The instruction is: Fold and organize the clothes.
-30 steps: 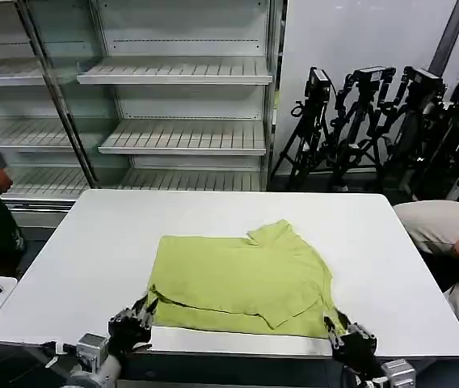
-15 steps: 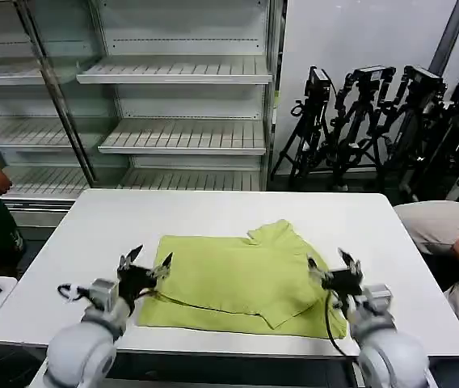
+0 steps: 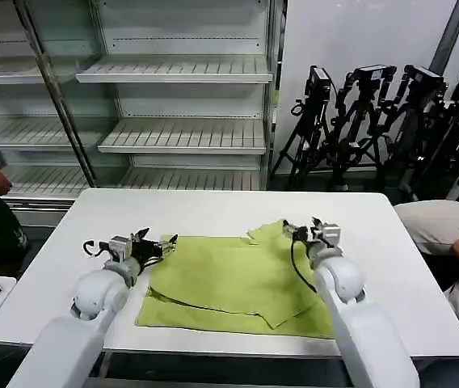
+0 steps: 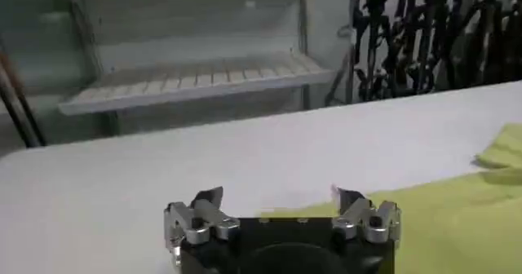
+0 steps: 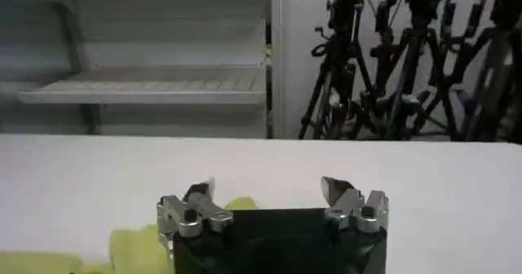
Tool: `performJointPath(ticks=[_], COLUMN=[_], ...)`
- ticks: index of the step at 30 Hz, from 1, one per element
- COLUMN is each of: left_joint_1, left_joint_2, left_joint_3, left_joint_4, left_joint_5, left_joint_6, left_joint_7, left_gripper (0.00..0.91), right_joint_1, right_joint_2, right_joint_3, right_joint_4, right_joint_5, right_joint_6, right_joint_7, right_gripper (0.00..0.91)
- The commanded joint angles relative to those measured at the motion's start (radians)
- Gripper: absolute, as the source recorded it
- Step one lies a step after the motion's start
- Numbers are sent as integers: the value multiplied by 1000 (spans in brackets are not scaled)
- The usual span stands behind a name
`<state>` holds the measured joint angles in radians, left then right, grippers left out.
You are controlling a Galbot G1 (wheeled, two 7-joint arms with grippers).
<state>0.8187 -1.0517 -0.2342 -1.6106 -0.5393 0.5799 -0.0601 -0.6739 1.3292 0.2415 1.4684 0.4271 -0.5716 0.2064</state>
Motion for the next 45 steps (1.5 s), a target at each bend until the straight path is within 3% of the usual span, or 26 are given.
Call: performJointPath(ticks=[1,8,9,10,11,19,34,45], left_joint_1=[-105,-130,-132,-132,-131,-118,-90,127], left_joint_2=[5,-9,-9,-8,-8,-9,-9,46], left_joint_3=[42,41,41,46,51,61,50,-39], left_joint_4=[175,214,215,213,212,198,153,-201], left_joint_5=[-70,-65,-65,-65,-64,-65,-44,-94], left_joint_6=[3,2,2,3,3,3,-1,-3], left_joint_7=[45,39,40,42,42,57,111,-3], left_gripper=[907,907,353,60,30,40,30,30], right_joint_1=[145,139,137,132,130,101,81,-160], right_joint_2=[44,62,63,60,59,43,32,-104], right_joint_3=[-43,-37,-36,-38,-39,-56,-44,6], right_joint_4=[-200,-226,-225,-223,-222,-176,-141,307], right_joint_5=[-4,-6,-3,0,3,59,42,94], right_joint_6=[-7,-7,-7,-8,-8,-8,13,-7], right_joint_7=[19,19,20,21,20,17,-25,6], right_gripper=[907,907,554,232,0,0,0,0])
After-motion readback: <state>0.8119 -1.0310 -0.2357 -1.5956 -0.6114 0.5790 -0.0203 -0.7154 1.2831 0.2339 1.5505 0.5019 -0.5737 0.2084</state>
